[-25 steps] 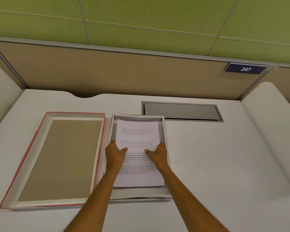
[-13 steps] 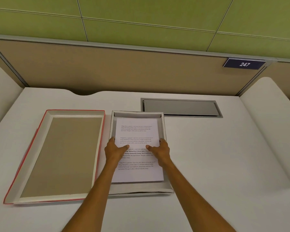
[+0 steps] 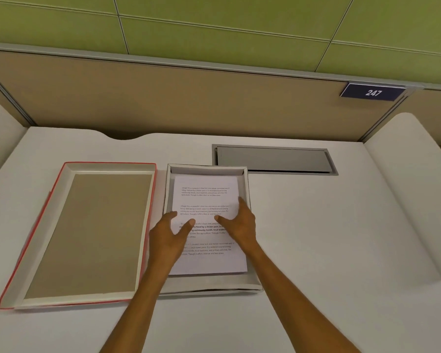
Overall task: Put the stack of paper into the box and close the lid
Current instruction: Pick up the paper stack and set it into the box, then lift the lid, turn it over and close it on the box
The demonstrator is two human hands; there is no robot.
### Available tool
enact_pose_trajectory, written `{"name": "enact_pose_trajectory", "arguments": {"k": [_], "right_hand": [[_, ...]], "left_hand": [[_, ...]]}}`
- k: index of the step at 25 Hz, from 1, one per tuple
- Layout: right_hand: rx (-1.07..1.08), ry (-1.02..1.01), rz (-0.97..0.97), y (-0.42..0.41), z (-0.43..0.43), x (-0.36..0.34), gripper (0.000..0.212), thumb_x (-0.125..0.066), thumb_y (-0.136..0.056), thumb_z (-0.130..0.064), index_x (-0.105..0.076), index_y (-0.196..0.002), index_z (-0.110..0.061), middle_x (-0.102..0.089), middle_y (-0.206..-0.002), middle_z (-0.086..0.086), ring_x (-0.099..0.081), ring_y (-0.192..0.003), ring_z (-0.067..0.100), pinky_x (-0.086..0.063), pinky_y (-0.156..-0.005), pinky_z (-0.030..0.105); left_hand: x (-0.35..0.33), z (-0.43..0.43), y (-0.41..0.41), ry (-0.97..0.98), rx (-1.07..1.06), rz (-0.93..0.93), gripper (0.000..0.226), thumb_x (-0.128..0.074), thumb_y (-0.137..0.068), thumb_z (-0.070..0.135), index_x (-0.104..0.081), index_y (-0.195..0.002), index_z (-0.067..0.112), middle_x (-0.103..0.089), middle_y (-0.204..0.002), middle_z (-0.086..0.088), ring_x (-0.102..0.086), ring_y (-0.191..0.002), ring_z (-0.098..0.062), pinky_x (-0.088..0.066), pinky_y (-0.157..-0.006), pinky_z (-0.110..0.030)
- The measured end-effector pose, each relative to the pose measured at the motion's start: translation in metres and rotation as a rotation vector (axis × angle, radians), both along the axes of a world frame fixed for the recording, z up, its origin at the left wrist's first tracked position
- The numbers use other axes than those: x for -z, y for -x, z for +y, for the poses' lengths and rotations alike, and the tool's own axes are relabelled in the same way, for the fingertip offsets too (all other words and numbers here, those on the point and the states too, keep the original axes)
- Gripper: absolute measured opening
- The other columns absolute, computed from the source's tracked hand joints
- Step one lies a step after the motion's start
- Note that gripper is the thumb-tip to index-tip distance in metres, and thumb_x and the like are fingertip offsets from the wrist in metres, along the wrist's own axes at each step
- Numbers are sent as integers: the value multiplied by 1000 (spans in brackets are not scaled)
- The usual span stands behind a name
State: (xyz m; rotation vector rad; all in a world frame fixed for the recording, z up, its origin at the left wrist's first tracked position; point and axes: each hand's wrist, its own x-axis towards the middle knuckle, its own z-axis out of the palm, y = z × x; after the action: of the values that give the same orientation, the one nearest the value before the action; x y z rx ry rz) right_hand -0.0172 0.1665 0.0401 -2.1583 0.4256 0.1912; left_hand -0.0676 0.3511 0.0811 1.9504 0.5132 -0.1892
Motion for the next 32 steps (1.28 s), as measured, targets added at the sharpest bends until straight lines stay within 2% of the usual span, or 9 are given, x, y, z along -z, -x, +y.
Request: {"name": "enact_pose_trajectory", "arguments": {"k": [2,4,6,8,10,14,20,25,32], "right_hand": [[-72,38,-55,-19,3,-7,81,-76,-80,-38,-36,-147,-18,-45,-150,4,-46,-135,24,-38,-109,35],[-227,59,-63,-46,3,-15,73,-76,-82,-32,-42,-145,-15,-49,-147,5,-47,-133,23,-35,-105,27],[-384,157,-47,-73,2,-21,63,-75,-83,-31,-50,-139,-16,-52,-144,5,-49,-132,25,-37,-106,29],[-454,242,-50,-95,1,-22,54,-74,-84,-32,-56,-133,-16,-56,-140,5,-51,-129,26,-40,-107,34],[-501,278,-31,-112,1,-19,53,-74,-85,-32,-57,-132,-15,-57,-139,7,-52,-128,27,-41,-106,37],[-598,337,50,-137,5,-12,69,-76,-82,-36,-47,-141,-17,-46,-149,5,-42,-136,26,-35,-112,40],[-735,326,131,-159,13,0,79,-81,-75,-42,-47,-141,-15,-52,-142,6,-49,-130,25,-38,-110,37],[-701,286,91,-159,14,11,79,-83,-70,-44,-52,-138,-17,-55,-140,3,-51,-128,22,-39,-108,33],[-706,295,49,-153,12,15,80,-82,-70,-50,-52,-138,-19,-55,-140,2,-52,-127,23,-42,-107,35]], "left_hand": [[-9,3,22,477,-136,244,64,-77,-68,51,-63,-118,13,-68,-124,-9,-65,-112,-25,-53,-90,-33],[-11,1,40,892,-239,557,65,-80,-70,42,-60,-115,-1,-71,-113,-22,-68,-106,-34,-56,-91,-43],[-7,-4,52,1093,-316,726,67,-79,-75,34,-54,-117,-12,-67,-113,-33,-65,-108,-42,-54,-93,-48],[-3,-12,59,1224,-400,766,65,-78,-78,29,-50,-120,-13,-60,-121,-37,-61,-112,-47,-51,-97,-52],[-1,-18,58,1288,-472,752,50,-76,-81,20,-53,-118,-4,-54,-125,-37,-58,-114,-51,-47,-101,-56],[9,-26,55,1344,-504,763,32,-72,-83,11,-58,-112,8,-54,-128,-35,-54,-118,-53,-42,-106,-60],[25,-25,47,1326,-512,792,33,-71,-81,2,-59,-112,5,-57,-127,-33,-55,-119,-48,-43,-105,-57],[31,-25,44,1276,-486,804,32,-64,-80,-8,-58,-108,5,-60,-123,-34,-57,-116,-49,-44,-105,-56],[29,-25,38,1232,-476,846,30,-53,-81,-14,-56,-108,-1,-55,-124,-38,-54,-118,-51,-43,-106,-54]]}}
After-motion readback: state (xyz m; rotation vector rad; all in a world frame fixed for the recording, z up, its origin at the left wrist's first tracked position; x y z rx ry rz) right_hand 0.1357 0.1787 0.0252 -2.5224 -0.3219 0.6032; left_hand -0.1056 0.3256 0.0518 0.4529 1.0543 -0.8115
